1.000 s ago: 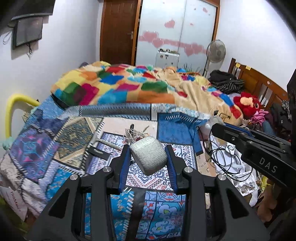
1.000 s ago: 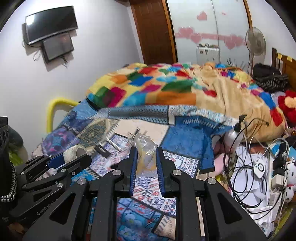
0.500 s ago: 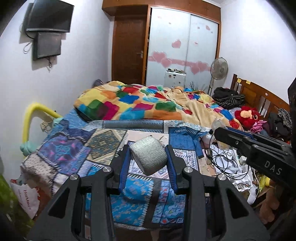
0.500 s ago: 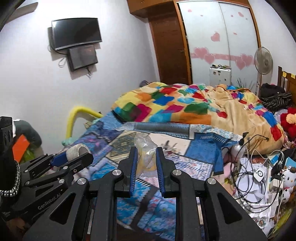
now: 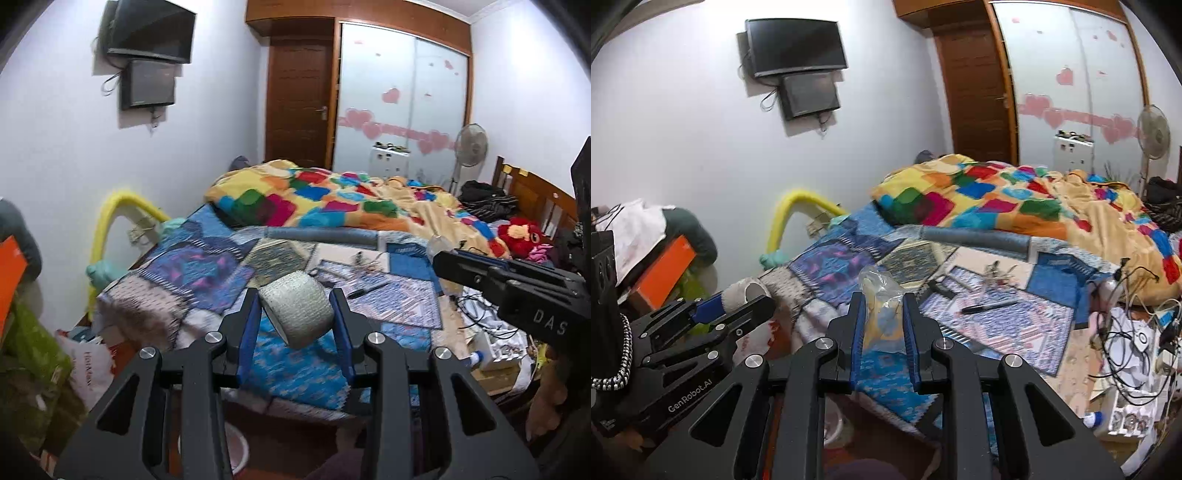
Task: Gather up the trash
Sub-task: 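Carry the tape roll and clear bag over the white bin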
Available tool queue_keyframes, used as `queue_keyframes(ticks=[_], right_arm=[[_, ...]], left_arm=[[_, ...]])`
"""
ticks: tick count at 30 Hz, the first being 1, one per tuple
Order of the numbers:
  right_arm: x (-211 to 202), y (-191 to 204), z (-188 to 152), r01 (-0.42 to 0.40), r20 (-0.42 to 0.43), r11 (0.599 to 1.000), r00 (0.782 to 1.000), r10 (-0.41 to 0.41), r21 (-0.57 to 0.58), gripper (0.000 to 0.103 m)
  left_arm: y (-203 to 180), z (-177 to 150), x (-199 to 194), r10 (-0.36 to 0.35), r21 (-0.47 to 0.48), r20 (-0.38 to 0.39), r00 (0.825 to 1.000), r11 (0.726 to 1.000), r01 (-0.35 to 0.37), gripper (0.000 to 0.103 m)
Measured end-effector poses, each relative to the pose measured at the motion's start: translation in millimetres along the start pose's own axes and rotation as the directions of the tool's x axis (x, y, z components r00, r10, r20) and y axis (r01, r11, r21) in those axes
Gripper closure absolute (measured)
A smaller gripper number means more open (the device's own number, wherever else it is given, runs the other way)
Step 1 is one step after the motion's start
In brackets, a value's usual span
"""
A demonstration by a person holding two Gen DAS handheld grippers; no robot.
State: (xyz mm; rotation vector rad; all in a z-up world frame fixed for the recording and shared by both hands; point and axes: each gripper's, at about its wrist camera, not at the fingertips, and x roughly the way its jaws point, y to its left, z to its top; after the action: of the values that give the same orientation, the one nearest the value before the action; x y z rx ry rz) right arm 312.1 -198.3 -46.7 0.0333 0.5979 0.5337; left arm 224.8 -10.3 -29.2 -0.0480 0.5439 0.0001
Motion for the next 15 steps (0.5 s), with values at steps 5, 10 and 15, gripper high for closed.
queue_keyframes(ticks=[5, 10, 15], right_arm=[[12.6, 30.2, -5.6, -0.039, -0.028, 0.999, 0.999, 0.038, -0.035, 0.085], [27.8, 61.0, -13.6, -0.071, -0.07, 0.995, 0.995, 0.066, -0.073, 0.085], [49.9, 88.3, -21.6, -0.107, -0.128, 0.989, 0.987, 0.093, -0.106, 0.085]], left_arm=[[37.0, -12.5, -11.6, 0.049, -0.024, -0.01, 0.999, 0.999, -0.049, 0.066], [78.7, -28.0, -17.4, 0.097, -0.056, -0.028, 0.995, 0.994, -0.099, 0.066], [113.7, -47.4, -13.7, 0.126, -0.081, -0.071, 0.99, 0.988, -0.131, 0.066]])
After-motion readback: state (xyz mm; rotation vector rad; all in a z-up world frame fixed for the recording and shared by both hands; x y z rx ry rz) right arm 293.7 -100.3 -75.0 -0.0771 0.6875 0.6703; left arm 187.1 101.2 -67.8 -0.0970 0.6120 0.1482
